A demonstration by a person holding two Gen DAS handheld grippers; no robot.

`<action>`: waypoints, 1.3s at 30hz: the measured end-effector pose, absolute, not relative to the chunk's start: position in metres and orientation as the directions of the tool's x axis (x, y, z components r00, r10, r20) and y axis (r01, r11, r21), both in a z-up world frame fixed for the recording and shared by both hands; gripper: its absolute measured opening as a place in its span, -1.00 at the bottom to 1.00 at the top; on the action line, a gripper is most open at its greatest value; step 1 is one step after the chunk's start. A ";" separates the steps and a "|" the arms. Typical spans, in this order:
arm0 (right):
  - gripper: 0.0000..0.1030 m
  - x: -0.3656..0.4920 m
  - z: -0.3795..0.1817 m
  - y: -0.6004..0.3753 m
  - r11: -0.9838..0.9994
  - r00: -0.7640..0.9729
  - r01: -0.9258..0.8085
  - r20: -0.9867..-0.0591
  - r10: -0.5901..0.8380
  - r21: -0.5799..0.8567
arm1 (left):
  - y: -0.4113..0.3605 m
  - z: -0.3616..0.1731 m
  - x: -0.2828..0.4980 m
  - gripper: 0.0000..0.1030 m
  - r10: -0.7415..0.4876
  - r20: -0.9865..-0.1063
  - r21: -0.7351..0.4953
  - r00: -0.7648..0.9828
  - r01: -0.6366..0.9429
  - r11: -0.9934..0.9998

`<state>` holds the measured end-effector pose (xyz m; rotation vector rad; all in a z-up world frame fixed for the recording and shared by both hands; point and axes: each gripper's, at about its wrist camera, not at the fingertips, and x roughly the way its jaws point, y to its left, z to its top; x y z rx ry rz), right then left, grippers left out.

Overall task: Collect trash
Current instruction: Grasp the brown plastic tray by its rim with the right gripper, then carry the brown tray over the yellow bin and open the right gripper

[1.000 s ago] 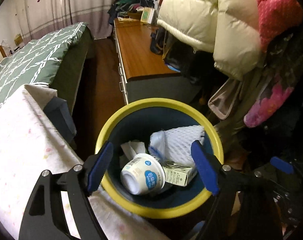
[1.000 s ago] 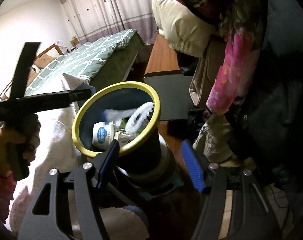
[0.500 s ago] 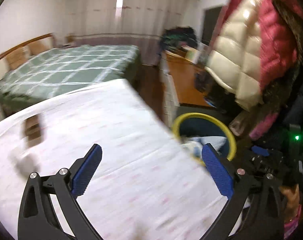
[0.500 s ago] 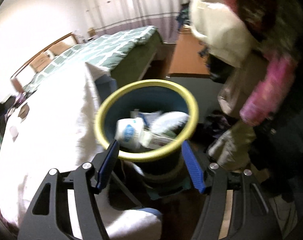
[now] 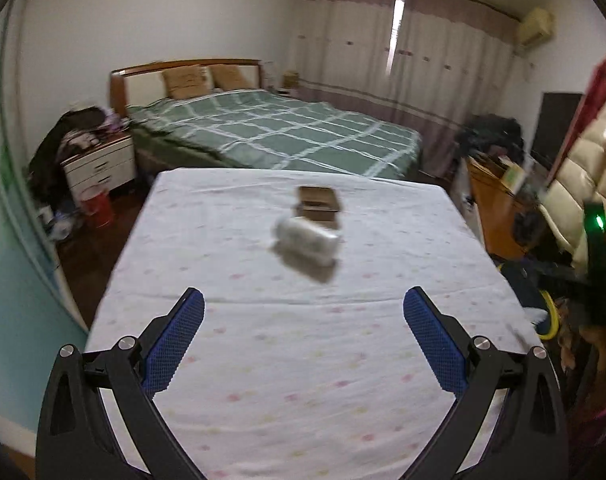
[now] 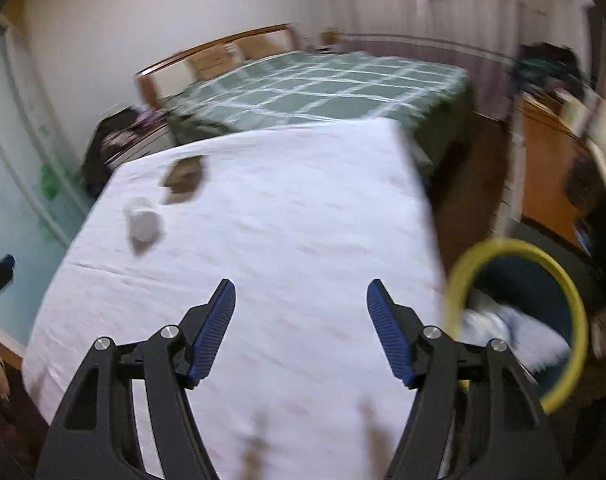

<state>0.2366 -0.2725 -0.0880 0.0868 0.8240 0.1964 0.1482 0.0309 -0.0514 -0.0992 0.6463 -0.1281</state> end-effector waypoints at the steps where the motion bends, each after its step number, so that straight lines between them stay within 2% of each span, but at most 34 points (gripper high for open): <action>1: 0.28 0.252 -0.084 -0.253 0.973 0.657 -0.170 -0.719 0.229 0.154 | 0.038 -0.053 0.147 0.91 -0.148 -0.594 -0.135 0.791 0.083 0.987; 7: 0.59 0.347 -0.074 -0.157 0.945 0.591 -0.261 -0.740 0.320 0.199 | 0.065 -0.062 0.150 0.91 -0.146 -0.592 -0.150 0.793 0.069 0.986; 12: 0.60 0.423 -0.096 -0.104 0.950 0.496 -0.231 -0.815 0.299 0.208 | 0.062 -0.069 0.154 0.91 -0.166 -0.597 -0.177 0.785 0.073 0.981; 17: 0.64 0.473 -0.123 -0.076 0.974 0.445 -0.184 -0.872 0.203 0.133 | 0.066 -0.075 0.159 0.91 -0.164 -0.600 -0.179 0.783 0.069 0.982; 28: 0.64 0.504 -0.158 -0.057 0.989 0.371 -0.147 -0.926 0.065 0.010 | 0.070 -0.087 0.169 0.91 -0.205 -0.603 -0.212 0.771 0.093 0.973; 32: 0.31 0.503 -0.163 -0.060 0.989 0.347 -0.148 -0.936 0.056 0.004 | 0.068 -0.088 0.168 0.91 -0.213 -0.603 -0.219 0.768 0.097 0.971; 39: 0.29 0.480 -0.151 -0.074 0.986 0.396 -0.168 -0.916 0.072 0.005 | 0.063 -0.089 0.169 0.91 -0.211 -0.610 -0.211 0.764 0.100 0.972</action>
